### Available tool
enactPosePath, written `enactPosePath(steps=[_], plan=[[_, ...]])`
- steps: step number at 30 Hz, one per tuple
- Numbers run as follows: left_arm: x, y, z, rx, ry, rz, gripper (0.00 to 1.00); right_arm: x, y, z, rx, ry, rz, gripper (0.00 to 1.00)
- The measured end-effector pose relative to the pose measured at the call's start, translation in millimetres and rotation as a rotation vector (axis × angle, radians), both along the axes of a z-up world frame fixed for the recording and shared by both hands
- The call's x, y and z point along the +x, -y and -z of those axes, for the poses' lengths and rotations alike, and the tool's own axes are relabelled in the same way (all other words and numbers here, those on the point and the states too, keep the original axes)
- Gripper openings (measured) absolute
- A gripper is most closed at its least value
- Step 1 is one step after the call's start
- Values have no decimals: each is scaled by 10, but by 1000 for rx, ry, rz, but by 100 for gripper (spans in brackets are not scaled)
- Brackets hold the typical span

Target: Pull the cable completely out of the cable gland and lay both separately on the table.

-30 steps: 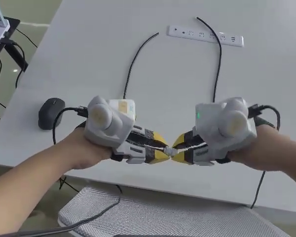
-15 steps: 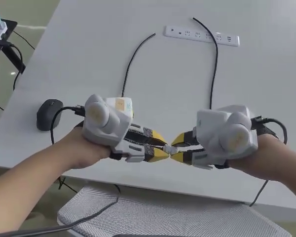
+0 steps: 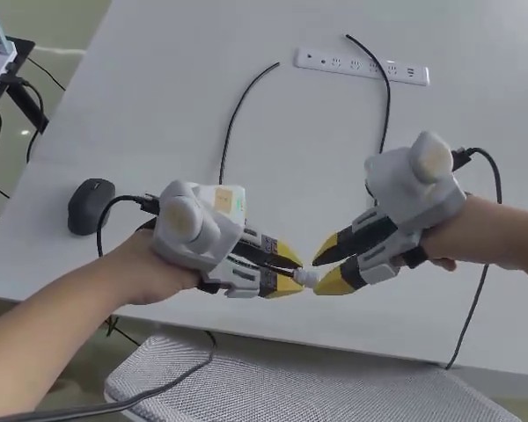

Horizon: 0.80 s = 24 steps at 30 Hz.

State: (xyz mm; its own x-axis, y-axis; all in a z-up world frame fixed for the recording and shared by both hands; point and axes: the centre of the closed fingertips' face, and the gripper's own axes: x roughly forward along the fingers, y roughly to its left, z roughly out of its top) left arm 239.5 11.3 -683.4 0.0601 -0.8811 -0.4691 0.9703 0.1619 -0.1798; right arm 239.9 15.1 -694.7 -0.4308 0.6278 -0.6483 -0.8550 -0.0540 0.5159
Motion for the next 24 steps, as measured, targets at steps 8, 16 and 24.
enactPosePath(steps=[8,16,24], plan=[[-44,31,-20,3,7,24,16,-96,-49,-85,19,-150,-11,17],[-44,20,-25,4,6,31,16,-202,-20,-77,-4,-197,-44,11],[-51,26,-23,8,5,44,16,-203,-40,-106,2,-218,-40,9]])
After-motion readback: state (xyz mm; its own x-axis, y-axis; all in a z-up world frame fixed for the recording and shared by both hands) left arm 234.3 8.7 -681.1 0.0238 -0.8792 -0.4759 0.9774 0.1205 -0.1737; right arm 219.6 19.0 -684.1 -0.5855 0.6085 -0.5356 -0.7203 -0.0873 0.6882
